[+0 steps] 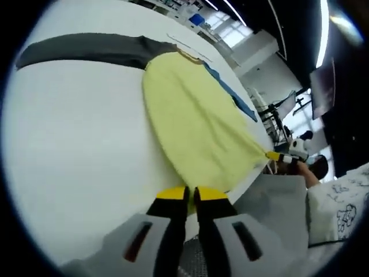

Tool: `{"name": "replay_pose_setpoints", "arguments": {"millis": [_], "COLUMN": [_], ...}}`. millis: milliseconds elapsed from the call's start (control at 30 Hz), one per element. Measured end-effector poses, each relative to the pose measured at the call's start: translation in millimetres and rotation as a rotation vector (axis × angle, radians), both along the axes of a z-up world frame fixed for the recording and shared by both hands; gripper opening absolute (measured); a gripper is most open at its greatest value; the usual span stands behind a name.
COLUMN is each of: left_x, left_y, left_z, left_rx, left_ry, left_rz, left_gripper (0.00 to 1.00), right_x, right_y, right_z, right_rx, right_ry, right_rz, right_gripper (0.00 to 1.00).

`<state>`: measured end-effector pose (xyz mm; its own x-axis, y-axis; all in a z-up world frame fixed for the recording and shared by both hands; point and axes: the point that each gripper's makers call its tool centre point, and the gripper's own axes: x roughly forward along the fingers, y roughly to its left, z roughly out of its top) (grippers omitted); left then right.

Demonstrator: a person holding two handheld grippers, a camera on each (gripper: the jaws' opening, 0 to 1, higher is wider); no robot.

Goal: Fold the garment on the visible template until the final outline fits inside the template.

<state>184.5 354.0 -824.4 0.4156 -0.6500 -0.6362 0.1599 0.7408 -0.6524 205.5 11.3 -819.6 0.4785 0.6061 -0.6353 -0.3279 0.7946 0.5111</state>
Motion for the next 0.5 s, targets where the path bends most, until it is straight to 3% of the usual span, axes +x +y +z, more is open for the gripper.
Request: {"name": "replay_pose_setpoints", "arguments": {"millis": [300,500], "left_x": [-3.2,-3.6], "left_y": [10,8], "left_z": [-20.3,-18.8], "left_rx": [0.060,0.076], "left_ry": [0.021,-0.015], "left_rz": [0.027,0.016], "left_gripper": [0.02,0.05], "right_x": [-5,-6], "right_y": [-3,-4], "right_z": [-21.9,-23.3], "right_rx": [-0.033,-0.091], "right_ry": [0.035,-0.012], "right_rz": [0.005,0.066], "right_gripper": [0.00,0.00]}}
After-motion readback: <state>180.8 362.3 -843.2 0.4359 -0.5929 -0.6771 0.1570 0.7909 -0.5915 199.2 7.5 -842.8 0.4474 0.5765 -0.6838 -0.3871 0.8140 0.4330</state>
